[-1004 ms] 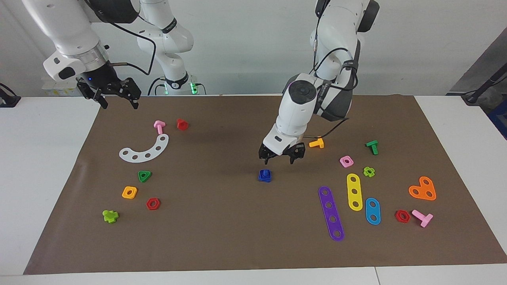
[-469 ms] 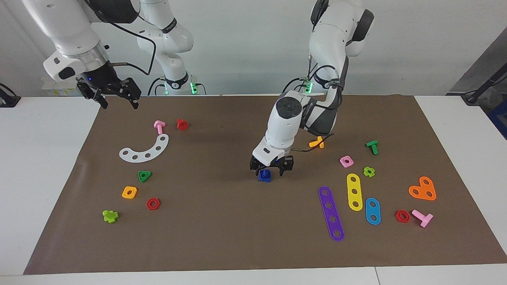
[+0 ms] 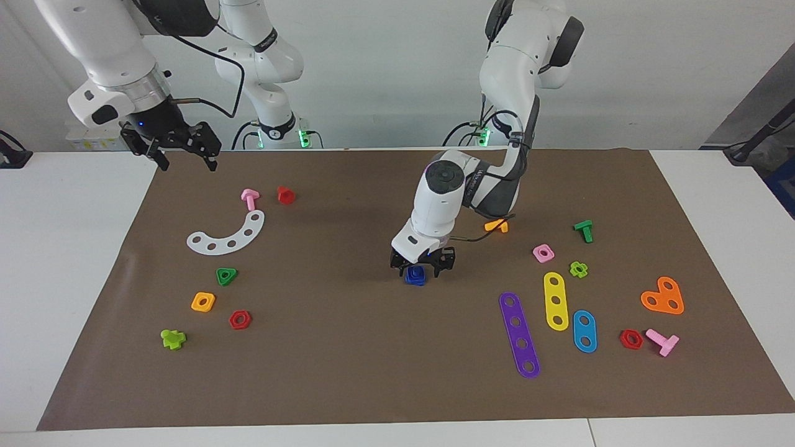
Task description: Unscrew and place screws in storage area
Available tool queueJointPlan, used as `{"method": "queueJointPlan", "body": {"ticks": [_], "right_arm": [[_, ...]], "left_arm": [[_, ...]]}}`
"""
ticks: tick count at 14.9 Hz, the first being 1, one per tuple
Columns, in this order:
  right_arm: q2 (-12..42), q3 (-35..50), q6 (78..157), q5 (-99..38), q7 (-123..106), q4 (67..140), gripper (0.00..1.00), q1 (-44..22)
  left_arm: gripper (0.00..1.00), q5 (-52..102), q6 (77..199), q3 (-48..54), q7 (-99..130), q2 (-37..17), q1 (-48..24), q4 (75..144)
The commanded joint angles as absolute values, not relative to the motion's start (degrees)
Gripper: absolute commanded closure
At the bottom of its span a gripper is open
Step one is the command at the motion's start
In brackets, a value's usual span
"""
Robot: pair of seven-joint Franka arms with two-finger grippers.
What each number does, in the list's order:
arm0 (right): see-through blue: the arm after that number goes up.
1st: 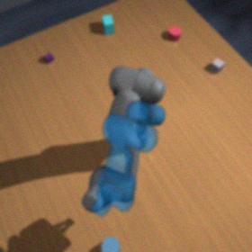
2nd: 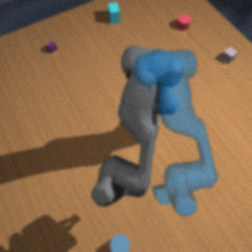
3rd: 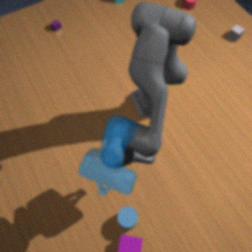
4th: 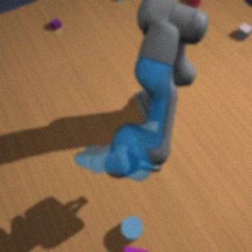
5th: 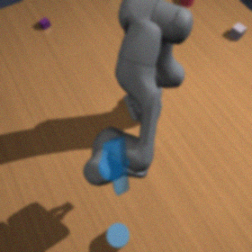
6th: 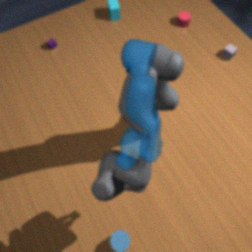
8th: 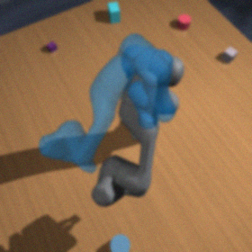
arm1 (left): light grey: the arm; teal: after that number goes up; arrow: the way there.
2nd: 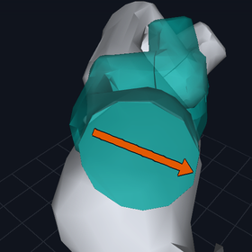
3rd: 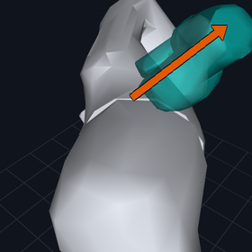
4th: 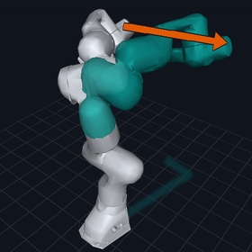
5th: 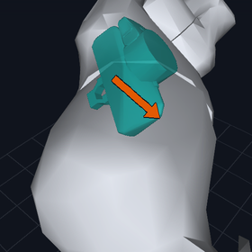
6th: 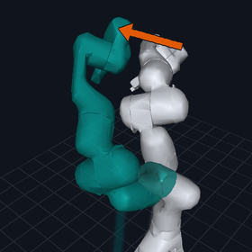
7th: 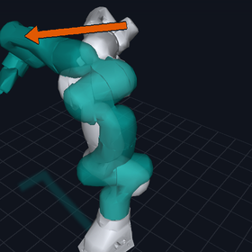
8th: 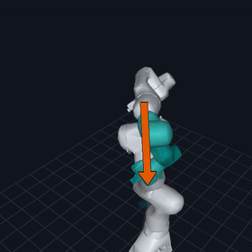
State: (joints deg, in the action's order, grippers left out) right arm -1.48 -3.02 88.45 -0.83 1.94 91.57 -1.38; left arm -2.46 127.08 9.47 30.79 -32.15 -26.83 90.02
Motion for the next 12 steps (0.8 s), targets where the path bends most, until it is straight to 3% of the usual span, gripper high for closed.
{"method": "queueJointPlan", "body": {"ticks": [1, 12], "right_arm": [[-2.9, -3.0, 88.9, -1.7, 1.6, 93.2, 0.00, -1.1], [-2.9, -3.0, 88.9, -1.8, 1.6, 93.2, 0.00, -1.1]], "left_arm": [[0.09, -4.0, 128.4, 8.4, 31.7, -32.3, -28.0, 90.8], [0.21, -4.0, 128.3, 8.4, 33.8, -32.4, -29.2, 92.5]]}}
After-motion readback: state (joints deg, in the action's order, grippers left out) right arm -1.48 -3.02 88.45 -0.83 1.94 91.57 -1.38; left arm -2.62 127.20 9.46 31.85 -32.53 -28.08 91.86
